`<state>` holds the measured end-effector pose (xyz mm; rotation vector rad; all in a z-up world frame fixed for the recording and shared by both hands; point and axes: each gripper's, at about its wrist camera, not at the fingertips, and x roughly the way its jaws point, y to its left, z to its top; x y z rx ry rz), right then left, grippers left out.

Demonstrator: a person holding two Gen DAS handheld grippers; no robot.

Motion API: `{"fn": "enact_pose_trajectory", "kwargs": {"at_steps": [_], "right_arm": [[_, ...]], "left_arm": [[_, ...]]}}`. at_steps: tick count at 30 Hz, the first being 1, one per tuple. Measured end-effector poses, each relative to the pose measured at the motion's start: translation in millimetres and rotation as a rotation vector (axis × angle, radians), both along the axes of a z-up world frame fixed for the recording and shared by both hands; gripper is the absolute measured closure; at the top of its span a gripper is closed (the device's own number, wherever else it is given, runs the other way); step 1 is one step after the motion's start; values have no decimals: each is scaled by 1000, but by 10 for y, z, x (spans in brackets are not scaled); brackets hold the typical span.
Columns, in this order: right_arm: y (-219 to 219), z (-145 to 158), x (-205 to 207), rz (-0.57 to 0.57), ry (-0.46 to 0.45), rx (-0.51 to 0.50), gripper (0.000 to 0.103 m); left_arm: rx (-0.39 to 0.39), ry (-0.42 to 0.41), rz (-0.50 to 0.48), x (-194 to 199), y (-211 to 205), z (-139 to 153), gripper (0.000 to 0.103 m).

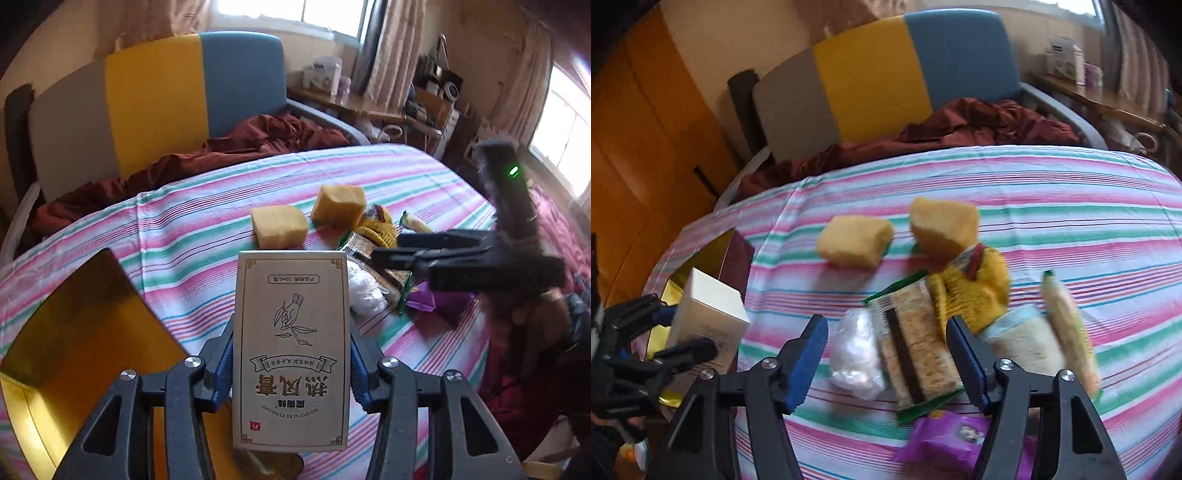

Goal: Organize objects
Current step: 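Carry the white box into the gold tin and release it with the left gripper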

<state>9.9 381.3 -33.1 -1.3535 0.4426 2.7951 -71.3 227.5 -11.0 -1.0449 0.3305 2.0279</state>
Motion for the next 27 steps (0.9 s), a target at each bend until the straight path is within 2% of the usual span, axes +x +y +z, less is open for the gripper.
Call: {"fn": "enact_pose_trajectory", "kwargs": {"at_steps": [5,7,9,10,13,19,22,27], "right_arm": [[-252,-219,-150,54,-74,85,35],[-343,-294,-191,82,-88,112,39],[-447,-327,-203,114,-88,176,48],[-476,-369,-218,125,-108,179,67],[-556,-393,-202,163,-113,218,68],[-557,-422,-190,159,-119,209,68],[-562,-447,-188,159,-126,201,68],[-576,-478,-191,161,-132,205,68]], "left_arm": [[61,-11,76,80,-320,81,52],[90,-19,114,102,-490,108,52],[104,-21,157,95,-646,122,52],[106,-25,189,88,-745,108,52],[97,-36,279,61,-1034,40,52],[44,-83,507,-105,-1690,-225,52],[43,-101,611,-241,-2030,-306,52],[9,-92,704,-537,-2333,-371,52]]}}
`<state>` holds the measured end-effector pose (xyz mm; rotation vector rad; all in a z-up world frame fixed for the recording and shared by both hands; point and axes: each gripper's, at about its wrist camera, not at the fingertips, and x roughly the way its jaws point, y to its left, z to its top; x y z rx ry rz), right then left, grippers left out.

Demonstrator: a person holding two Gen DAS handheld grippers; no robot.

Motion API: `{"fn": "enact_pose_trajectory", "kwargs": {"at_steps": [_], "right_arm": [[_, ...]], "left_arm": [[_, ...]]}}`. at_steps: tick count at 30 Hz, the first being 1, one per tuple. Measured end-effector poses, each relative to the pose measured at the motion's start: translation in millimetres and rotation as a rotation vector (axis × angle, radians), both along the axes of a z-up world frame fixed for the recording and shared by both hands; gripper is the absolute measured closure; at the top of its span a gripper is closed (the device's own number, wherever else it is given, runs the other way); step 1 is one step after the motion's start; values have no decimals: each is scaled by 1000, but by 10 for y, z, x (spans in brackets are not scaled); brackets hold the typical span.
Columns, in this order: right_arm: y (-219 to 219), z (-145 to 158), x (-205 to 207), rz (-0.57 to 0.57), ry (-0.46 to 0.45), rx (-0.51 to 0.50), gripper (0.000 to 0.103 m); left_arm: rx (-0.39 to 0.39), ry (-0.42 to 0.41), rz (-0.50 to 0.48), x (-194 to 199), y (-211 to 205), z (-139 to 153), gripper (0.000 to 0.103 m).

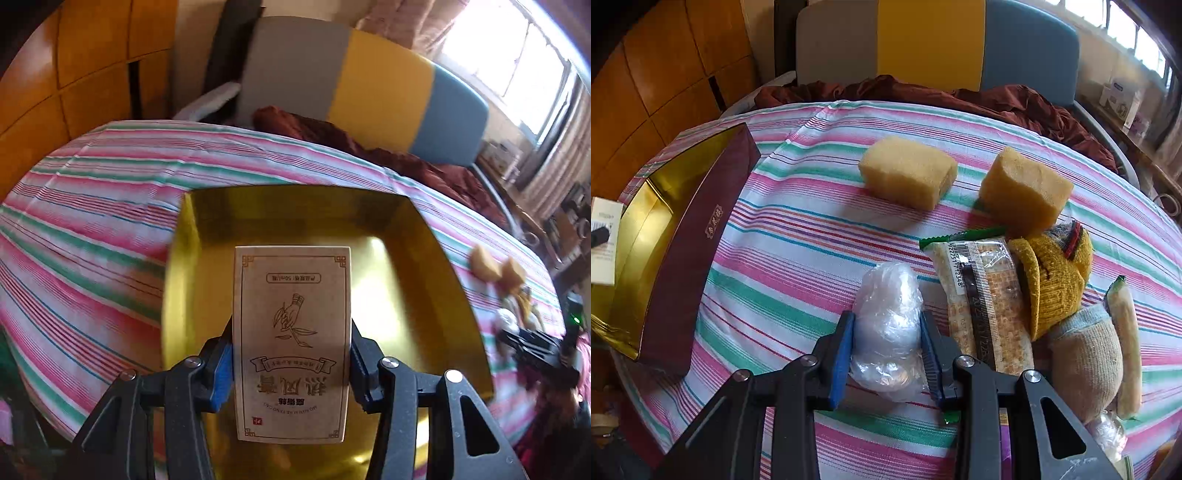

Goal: Organize objects
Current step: 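Carry the white box into the gold tin and release it with the left gripper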

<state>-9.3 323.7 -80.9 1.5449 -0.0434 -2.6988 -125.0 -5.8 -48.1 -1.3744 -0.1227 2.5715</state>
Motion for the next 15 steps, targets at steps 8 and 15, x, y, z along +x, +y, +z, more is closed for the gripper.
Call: {"fn": "enact_pose_trajectory", "kwargs": {"at_steps": [8,15], "right_arm": [[3,-56,-2,-4,-19,37,67],[-1,-65,-5,-1,-17,40,67]], "left_arm": [[-78,-13,48,-475,-53,-122,52],[-162,-56,112,-851,0,-306,52]]}}
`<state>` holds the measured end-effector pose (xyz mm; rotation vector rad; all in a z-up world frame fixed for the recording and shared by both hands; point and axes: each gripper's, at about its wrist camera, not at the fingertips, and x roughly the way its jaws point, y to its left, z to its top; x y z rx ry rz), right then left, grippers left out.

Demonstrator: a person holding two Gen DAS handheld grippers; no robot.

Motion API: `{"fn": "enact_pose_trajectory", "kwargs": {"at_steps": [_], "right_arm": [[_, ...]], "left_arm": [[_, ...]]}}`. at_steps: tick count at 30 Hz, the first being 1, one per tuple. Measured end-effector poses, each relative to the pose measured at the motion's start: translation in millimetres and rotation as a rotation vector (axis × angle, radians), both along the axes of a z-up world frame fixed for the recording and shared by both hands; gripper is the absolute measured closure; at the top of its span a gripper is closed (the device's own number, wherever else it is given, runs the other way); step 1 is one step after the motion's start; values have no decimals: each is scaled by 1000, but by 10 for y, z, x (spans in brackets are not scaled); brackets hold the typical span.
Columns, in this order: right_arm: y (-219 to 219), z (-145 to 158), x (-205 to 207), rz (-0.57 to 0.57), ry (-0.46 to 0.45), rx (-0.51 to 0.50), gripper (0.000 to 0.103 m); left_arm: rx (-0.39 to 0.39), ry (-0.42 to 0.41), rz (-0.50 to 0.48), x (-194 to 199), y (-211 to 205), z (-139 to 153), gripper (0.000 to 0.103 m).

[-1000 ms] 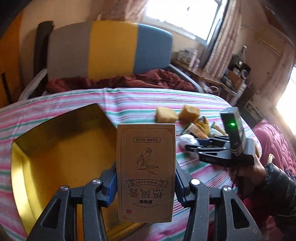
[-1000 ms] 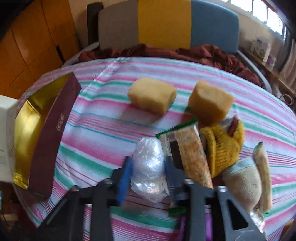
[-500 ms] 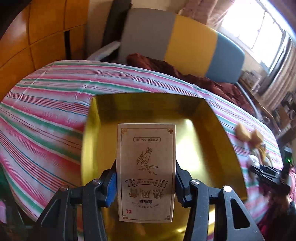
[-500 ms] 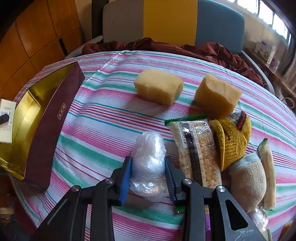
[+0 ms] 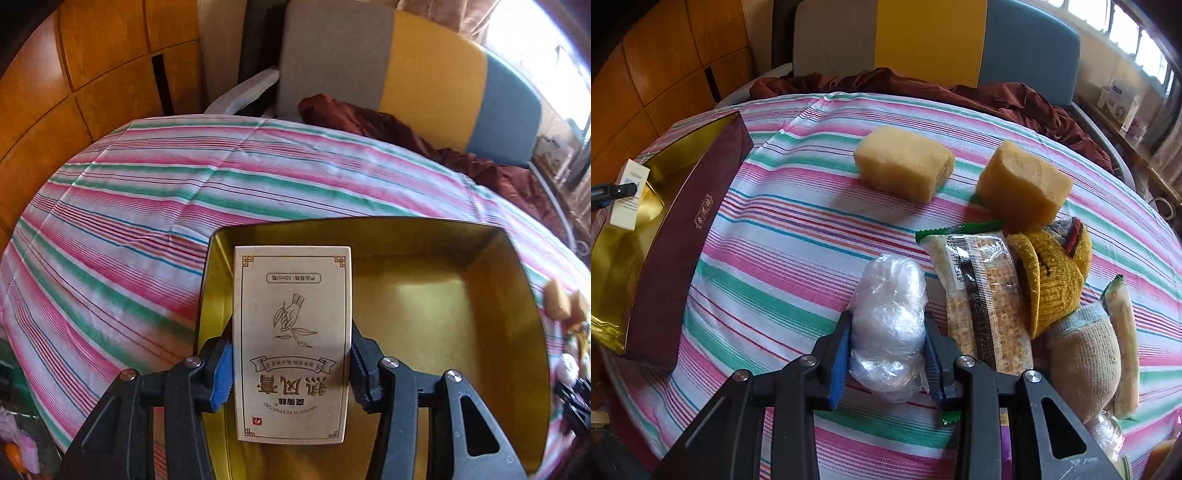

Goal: Organize objects
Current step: 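Carry the white box into the gold tin and release it with the left gripper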

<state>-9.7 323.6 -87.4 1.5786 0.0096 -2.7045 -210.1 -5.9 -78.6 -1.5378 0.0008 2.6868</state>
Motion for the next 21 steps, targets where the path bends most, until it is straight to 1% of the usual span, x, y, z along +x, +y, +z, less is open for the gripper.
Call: {"fn": "enact_pose_trajectory", "kwargs": {"at_steps": [6,7,9,11,14,17,21], "right_arm": [[-1,2,-12,5,0,6,67],[1,2,-13,5,0,5,67],[0,3,-12,5,0,6,67],[-4,6,-12,5,1,8,67],[-6,13,-18,3,1,9,67],[-1,19,-17,1,2,8,67],[-12,16,-18,-3,3,12,67]], "left_arm": [[-36,0,25,-217,14,-142,51],[-31,0,24,-227,14,-132,50],[-12,11,22,-192,12,-86,43],[1,29,17,-116,13,-17,39],[4,68,18,89,-13,124,38],[27,98,11,346,-42,229,38],[68,102,-7,684,-54,267,38]]}}
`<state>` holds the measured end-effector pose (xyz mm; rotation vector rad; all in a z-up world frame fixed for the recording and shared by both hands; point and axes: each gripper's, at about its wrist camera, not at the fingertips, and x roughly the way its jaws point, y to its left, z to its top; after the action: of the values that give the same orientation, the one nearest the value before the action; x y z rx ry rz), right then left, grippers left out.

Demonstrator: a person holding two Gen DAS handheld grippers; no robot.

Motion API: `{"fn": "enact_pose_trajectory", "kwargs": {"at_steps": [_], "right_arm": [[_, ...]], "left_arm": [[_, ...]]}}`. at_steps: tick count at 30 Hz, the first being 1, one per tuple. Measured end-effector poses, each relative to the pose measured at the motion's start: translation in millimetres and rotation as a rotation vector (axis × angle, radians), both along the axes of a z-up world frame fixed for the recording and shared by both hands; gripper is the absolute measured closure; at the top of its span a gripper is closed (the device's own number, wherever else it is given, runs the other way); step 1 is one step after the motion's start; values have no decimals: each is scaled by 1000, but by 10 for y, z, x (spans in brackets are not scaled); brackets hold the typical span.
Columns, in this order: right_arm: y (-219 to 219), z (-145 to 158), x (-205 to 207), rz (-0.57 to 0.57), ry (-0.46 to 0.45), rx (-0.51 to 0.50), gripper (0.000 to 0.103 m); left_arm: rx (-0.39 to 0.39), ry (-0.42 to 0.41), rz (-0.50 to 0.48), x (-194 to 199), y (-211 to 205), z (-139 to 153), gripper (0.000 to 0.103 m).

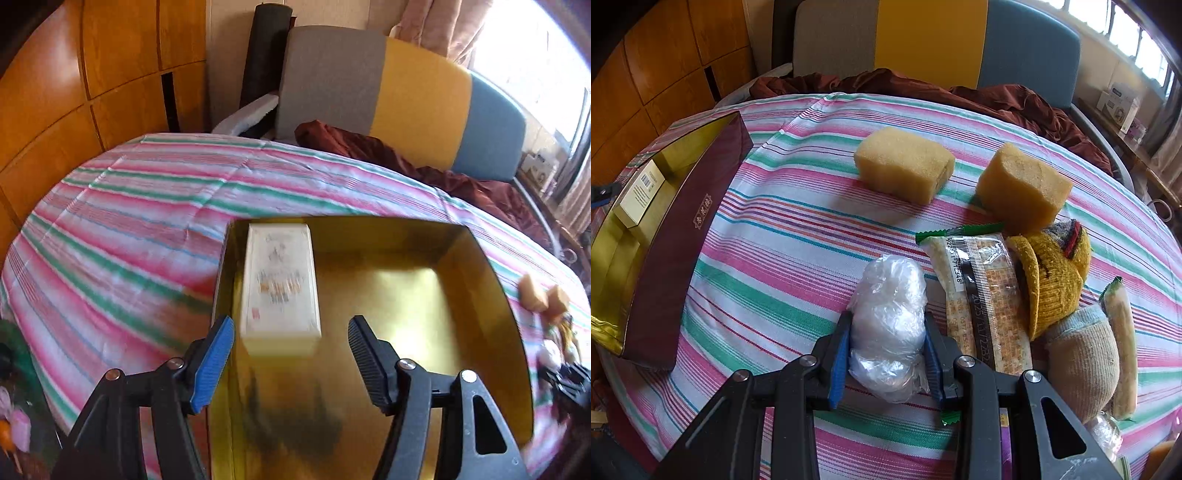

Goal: Organize objects
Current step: 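Carry the white box into the gold tin and release it with the left gripper, then place the plastic-wrapped white bundle into the tin with the right gripper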

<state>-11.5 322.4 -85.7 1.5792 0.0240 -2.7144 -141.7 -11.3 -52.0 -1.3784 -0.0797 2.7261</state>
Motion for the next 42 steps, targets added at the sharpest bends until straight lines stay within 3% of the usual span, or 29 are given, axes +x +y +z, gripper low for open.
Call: {"fn": "enact_pose_trajectory", "kwargs": {"at_steps": [7,15,21,25,29,33,36,40,42], "right_arm": [[-12,-7,19,-6,6,12,67],[-30,-14,27,-11,12,26,67],[-31,43,51,-29,1,46,68],[-95,335,148,-45,67,-21,68],[-520,628,217,40,132,-109,68],[-1228,807,190,188,159,-185,67],[-1816,748,107,285,118,-232,67],[-2414,557,-106,312,41,-338,64],[-2576,503,-205,326,10,-456,51]], "left_arm": [[55,-1,-48,541,53,6,38],[63,-3,-86,869,114,-12,38],[83,8,-32,966,-131,31,38],[121,23,32,1010,-428,79,38],[133,26,77,1005,-597,67,39],[136,28,94,1014,-665,43,39],[164,-1,103,1015,-726,-18,39],[204,-18,96,1017,-767,-75,39],[208,-9,90,1031,-776,-63,39]]}}
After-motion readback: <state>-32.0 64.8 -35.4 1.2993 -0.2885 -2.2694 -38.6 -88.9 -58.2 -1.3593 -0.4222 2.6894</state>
